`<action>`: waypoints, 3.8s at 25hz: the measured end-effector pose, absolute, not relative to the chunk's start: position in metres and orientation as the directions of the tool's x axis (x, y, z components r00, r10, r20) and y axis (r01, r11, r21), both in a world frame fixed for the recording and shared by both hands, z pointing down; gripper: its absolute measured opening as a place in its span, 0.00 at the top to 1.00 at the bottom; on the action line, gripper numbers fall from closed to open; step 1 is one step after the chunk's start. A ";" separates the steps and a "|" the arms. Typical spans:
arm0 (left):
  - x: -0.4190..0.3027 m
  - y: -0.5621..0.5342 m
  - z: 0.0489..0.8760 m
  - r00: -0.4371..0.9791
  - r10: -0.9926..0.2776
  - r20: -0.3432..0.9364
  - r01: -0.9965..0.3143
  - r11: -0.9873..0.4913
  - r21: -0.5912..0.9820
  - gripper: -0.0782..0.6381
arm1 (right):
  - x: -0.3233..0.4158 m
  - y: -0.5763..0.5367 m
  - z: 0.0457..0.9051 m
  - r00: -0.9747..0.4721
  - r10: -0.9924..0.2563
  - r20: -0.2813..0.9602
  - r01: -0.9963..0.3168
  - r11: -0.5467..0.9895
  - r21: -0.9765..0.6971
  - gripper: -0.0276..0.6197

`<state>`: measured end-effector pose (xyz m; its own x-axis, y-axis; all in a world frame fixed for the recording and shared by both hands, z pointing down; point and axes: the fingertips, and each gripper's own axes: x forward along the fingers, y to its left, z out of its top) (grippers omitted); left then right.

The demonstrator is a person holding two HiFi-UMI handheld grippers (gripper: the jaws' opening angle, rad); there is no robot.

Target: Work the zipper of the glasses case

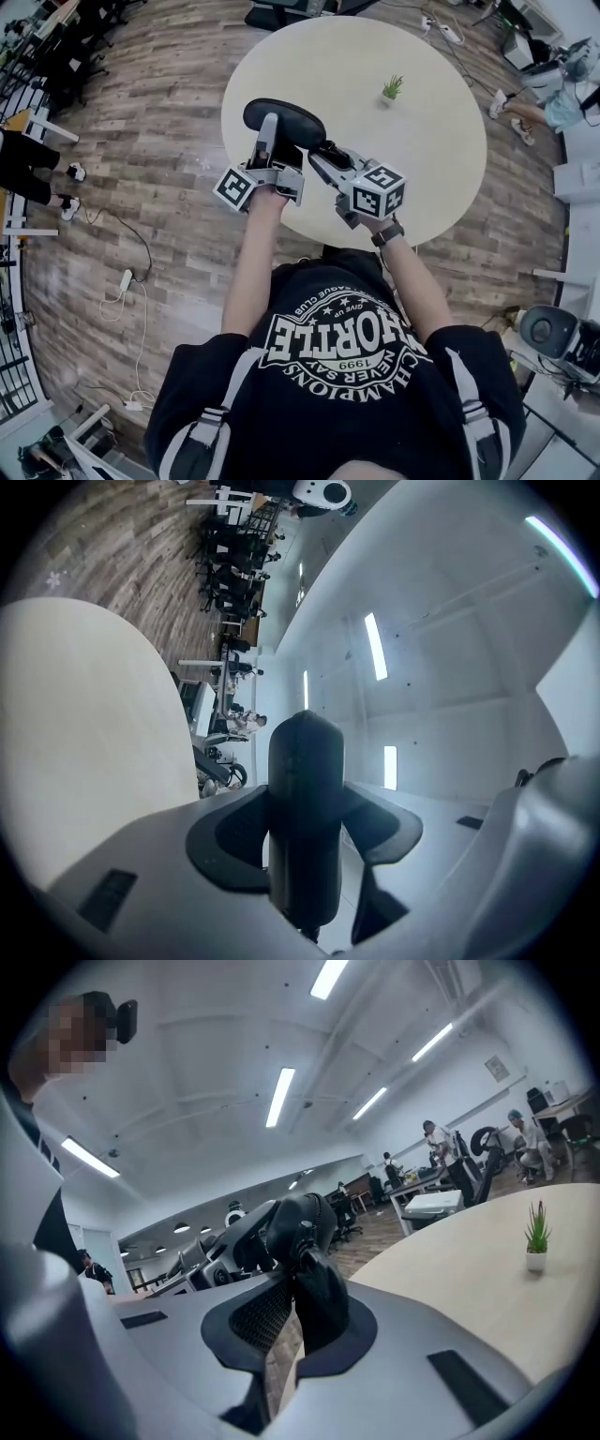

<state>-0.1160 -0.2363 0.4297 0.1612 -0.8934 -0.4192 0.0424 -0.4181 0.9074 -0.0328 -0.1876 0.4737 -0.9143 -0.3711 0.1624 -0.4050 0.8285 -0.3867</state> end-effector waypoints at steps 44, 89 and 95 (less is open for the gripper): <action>-0.088 -0.199 0.473 0.368 -0.848 -0.381 0.069 -0.383 0.921 0.51 | 0.007 -0.178 0.489 -0.843 -0.392 0.369 -0.444 0.893 -0.066 0.92; -0.036 -0.211 0.456 0.507 -0.745 -0.435 0.137 -0.428 0.893 0.60 | 0.022 -0.118 0.487 -0.816 -0.322 0.480 -0.311 0.945 0.106 0.92; -0.043 -0.211 0.464 0.465 -0.780 -0.419 0.164 -0.390 0.906 0.60 | 0.026 -0.123 0.479 -0.787 -0.424 0.448 -0.401 0.904 0.150 0.92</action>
